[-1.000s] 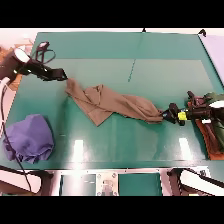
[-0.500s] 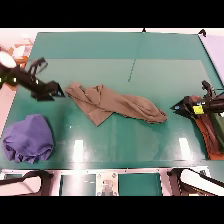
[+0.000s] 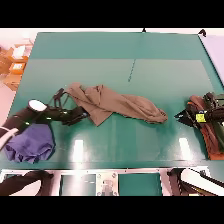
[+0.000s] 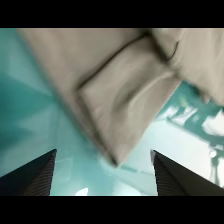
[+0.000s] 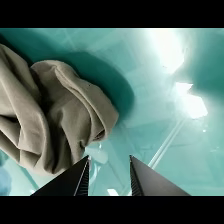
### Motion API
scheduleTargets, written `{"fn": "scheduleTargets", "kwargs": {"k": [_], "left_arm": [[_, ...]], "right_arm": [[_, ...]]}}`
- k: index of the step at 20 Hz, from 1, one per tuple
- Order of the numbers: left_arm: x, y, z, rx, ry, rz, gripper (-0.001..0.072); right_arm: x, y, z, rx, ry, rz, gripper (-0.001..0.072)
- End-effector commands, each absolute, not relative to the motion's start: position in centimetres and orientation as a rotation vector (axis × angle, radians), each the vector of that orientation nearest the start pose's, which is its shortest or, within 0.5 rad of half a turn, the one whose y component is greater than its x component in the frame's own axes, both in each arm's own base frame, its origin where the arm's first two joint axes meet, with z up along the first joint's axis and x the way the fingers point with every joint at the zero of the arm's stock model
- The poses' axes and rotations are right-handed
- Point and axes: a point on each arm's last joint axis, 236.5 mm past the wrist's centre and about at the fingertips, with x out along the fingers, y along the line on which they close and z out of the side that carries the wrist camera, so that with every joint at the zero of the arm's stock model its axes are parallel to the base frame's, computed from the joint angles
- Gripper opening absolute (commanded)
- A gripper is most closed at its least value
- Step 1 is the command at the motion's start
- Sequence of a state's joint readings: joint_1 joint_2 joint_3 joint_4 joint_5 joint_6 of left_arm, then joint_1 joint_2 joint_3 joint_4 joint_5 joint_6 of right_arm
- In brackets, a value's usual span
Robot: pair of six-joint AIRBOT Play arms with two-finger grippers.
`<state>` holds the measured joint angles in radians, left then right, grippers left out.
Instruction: Fold the shirts.
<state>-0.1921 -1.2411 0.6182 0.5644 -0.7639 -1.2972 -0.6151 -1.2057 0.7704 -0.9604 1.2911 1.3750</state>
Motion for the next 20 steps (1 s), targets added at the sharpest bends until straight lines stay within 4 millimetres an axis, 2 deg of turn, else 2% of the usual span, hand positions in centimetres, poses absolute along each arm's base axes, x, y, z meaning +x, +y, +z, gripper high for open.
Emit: {"fn": "scheduleTargets", "kwargs": {"k": [1,3,5,8,9,10,12,14,16,18,20], "left_arm": [[30.8,-22.6,-9.6,-0.757,1.255,-0.338,0.0671],[30.3,-22.9,-10.4,-0.767,1.286,-0.332,0.0670],[31.1,-22.6,-10.7,-0.784,1.264,-0.299,0.0496],[32.8,-22.3,-11.0,-0.830,1.203,-0.262,0.0480],[33.3,-22.4,-11.1,-0.846,1.186,-0.260,0.0178],[33.6,-22.8,-10.9,-0.840,1.178,-0.289,0.0021],[33.2,-24.1,-9.1,-0.805,1.197,-0.428,0.0022],[31.9,-23.5,-6.9,-0.743,1.252,-0.559,0.0022],[30.7,-20.3,-6.1,-0.658,1.314,-0.553,0.0021],[29.1,-17.0,-6.2,-0.569,1.380,-0.527,0.0022],[27.7,-15.7,-6.3,-0.556,1.443,-0.535,0.0022]], "right_arm": [[28.1,-3.0,-4.9,0.944,1.380,-0.006,0.0296],[28.2,-2.8,-4.8,0.949,1.377,-0.001,0.0300],[28.2,-2.8,-4.8,0.951,1.375,0.000,0.0406],[28.1,-2.6,-4.7,0.958,1.383,0.009,0.0416],[27.9,-2.4,-4.7,0.962,1.393,0.013,0.0416],[27.6,-2.2,-4.9,0.967,1.402,0.016,0.0416],[26.5,-1.4,-5.6,0.987,1.438,0.022,0.0416],[24.9,-0.3,-6.9,1.026,1.488,0.018,0.0428],[23.4,0.6,-8.4,1.054,1.520,0.001,0.0431],[23.4,1.4,-9.4,1.047,1.512,-0.002,0.0430],[23.7,2.4,-9.7,0.998,1.520,0.018,0.0427]]}}
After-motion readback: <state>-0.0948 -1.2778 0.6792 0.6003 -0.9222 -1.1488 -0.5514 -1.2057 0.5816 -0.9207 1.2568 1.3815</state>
